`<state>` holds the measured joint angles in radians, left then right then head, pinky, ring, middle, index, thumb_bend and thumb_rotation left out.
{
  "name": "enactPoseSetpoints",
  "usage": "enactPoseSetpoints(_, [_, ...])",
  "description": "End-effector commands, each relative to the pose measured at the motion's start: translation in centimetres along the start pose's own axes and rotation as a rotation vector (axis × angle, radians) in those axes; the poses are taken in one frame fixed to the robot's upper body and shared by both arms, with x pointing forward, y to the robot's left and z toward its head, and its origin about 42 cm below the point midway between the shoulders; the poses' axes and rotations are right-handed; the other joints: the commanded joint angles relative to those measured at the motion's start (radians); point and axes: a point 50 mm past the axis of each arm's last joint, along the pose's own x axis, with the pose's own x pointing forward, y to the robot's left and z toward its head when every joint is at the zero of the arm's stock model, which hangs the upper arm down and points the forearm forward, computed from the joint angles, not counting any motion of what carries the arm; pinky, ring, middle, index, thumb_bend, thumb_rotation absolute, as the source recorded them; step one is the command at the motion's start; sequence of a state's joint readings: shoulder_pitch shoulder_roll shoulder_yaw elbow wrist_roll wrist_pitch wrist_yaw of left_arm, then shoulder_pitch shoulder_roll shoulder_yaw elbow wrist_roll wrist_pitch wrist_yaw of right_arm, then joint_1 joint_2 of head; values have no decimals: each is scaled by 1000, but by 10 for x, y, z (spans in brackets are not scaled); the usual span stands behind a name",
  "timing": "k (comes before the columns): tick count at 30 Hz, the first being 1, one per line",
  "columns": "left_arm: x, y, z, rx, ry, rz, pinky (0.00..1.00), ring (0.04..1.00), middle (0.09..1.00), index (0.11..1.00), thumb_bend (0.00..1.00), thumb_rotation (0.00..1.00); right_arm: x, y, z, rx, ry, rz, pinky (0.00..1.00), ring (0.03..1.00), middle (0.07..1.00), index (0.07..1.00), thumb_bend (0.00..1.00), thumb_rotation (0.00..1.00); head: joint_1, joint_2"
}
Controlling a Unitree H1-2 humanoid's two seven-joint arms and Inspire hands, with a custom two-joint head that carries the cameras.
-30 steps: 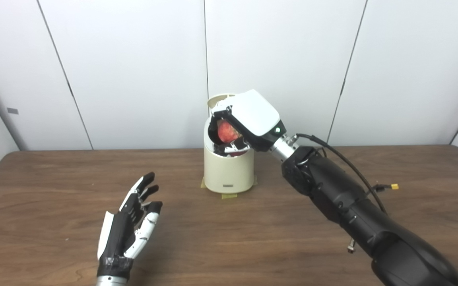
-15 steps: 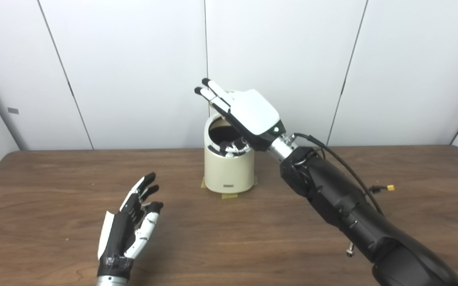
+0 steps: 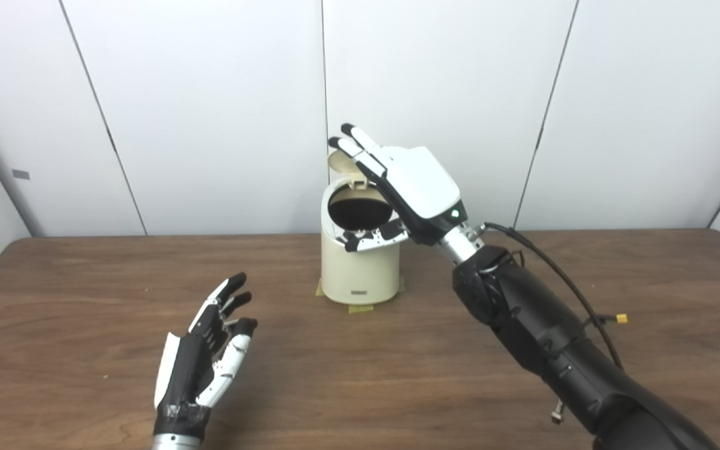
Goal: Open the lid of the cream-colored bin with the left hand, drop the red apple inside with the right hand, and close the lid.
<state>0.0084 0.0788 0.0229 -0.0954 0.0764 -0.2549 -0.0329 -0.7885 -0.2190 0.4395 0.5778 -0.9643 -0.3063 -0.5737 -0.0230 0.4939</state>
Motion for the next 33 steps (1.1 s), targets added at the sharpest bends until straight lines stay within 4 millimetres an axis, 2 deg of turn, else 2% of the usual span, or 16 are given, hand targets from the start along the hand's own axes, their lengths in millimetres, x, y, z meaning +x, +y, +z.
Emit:
enactPoseSetpoints(1, [7,2,1,8,-45,-4,722,877,933,896,415,618,20,-29,6,32,-34,-161,756,875,960,958,565,558,-2,0])
enactPoseSetpoints(2, [8,3,1,5,-44,-4,724,877,933,896,411,614,15,-32,8,50,-22,-186,778,888,974,975,542,587,-3,-2])
enactPoseSetpoints(5, [8,4,0,11,-36,-7,733,880,934,894,414,624,-1,-43,14,92,7,-253,942,983,998,998,471,732,-4,-3])
enactPoseSetpoints(7, [8,6,-1,18,-38,-6,728,880,934,895,413,635,-15,-48,16,132,40,-287,985,996,1000,1000,455,784,-4,-3])
enactPoseSetpoints(10, [8,8,-1,8,-36,-4,745,886,935,895,424,636,-41,-52,17,187,93,-326,828,962,1000,1000,483,842,-8,-4])
enactPoseSetpoints(12, [8,9,-1,16,-35,4,739,877,930,893,428,631,-66,-49,16,260,141,-350,835,973,1000,1000,488,845,-9,-2])
enactPoseSetpoints(14, [8,10,-1,21,-35,8,736,875,929,896,429,630,-84,-45,14,325,171,-376,862,978,1000,1000,478,830,-10,-1])
enactPoseSetpoints(15, [9,11,-1,28,-36,7,743,880,932,901,428,632,-98,-42,12,372,189,-402,826,945,986,997,468,797,-10,-1])
enactPoseSetpoints(17, [11,11,1,49,-35,7,771,898,942,908,428,652,-122,-41,11,423,226,-439,699,840,888,884,424,692,-5,1])
enactPoseSetpoints(18, [12,11,2,60,-34,8,801,915,948,908,429,678,-131,-43,11,431,239,-450,617,751,787,774,362,602,-5,1])
enactPoseSetpoints(19, [14,11,3,76,-37,9,811,921,951,908,430,687,-140,-44,12,445,257,-457,589,721,753,736,341,570,-6,1])
enactPoseSetpoints(21, [18,12,6,117,-58,9,848,931,947,906,393,719,-156,-44,15,475,300,-452,490,633,694,661,314,419,-7,1])
enactPoseSetpoints(22, [20,12,9,140,-66,9,860,932,943,904,380,730,-164,-43,19,492,325,-447,483,627,689,654,304,389,-8,1])
enactPoseSetpoints(26, [31,14,20,172,-97,7,866,925,922,887,357,772,-186,-40,34,532,384,-407,537,660,691,677,236,397,-3,6])
enactPoseSetpoints(28, [43,17,30,186,-123,-8,856,913,907,874,389,817,-191,-37,39,535,389,-392,573,665,694,686,235,450,-4,7])
enactPoseSetpoints(33, [83,23,65,198,-215,-28,851,903,890,862,413,822,-196,-32,44,556,425,-393,574,660,690,681,241,489,-11,13])
